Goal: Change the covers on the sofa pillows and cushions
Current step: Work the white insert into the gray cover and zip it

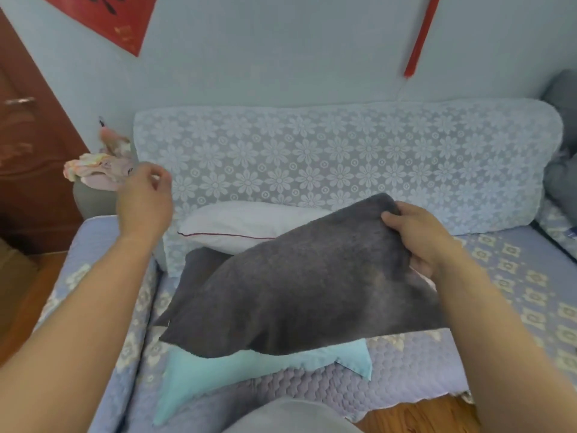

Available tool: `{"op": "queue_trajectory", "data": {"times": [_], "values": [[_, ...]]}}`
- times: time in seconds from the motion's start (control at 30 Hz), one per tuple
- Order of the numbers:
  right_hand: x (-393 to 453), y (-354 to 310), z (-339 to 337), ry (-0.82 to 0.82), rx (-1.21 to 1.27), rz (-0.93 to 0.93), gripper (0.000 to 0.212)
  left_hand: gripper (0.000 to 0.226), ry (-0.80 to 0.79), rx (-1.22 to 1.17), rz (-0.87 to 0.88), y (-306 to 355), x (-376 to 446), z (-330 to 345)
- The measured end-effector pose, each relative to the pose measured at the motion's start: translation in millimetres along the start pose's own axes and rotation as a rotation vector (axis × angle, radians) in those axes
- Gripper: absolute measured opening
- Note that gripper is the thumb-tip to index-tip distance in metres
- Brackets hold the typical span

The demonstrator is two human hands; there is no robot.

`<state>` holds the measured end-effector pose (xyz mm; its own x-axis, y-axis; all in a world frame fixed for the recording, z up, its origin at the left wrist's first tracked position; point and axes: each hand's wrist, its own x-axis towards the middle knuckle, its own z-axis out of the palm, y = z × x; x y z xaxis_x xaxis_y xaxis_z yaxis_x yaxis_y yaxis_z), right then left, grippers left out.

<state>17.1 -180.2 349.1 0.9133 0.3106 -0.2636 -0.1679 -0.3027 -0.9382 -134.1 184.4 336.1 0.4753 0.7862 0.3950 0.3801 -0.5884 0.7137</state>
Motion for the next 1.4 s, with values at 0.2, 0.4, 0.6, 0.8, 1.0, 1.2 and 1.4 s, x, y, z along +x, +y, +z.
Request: {"op": "queue_trajectory", "data": {"times": [0.2, 0.4, 0.6, 0.8, 1.0, 1.2, 1.4], "values": [[1.2, -35.9, 56.6, -0.161, 0.910, 0.303, 0.027, 0.091, -1.005, -0.540, 0.124, 58.9, -151.6, 19.9], [-9.9, -57.2, 64.9, -0.042, 1.234, 0.302, 0.021, 0.139, -0.969, -0.377, 0.171, 47.9, -228.3, 34.6], [-32.5, -71.0, 71.7, 0.034, 1.257, 0.254, 0.029, 0.056, -0.702, -0.415, 0.015, 55.2, -231.9, 60.7], [11.0, -32.0, 22.2, 0.377, 0.344, 0.014, 0.033, 0.021, -0.237, -0.664, -0.217, 53.4, -146.4, 24.6], [-37.0, -28.5, 66.1, -0.195, -0.300, -0.645, 0.050, 0.020, -0.521, -0.622, 0.272, 132.8, -101.1, -11.0], [-39.1, -24.1, 56.8, -0.014, 0.231, -0.432, 0.016, 0.048, -0.785, -0.338, 0.251, 98.2, -133.5, 23.0], [-3.7, -1.8, 1.9, 0.268, 0.531, -0.263, 0.016, 0.023, -0.856, 0.191, -0.022, -56.3, -174.3, 50.2]]}}
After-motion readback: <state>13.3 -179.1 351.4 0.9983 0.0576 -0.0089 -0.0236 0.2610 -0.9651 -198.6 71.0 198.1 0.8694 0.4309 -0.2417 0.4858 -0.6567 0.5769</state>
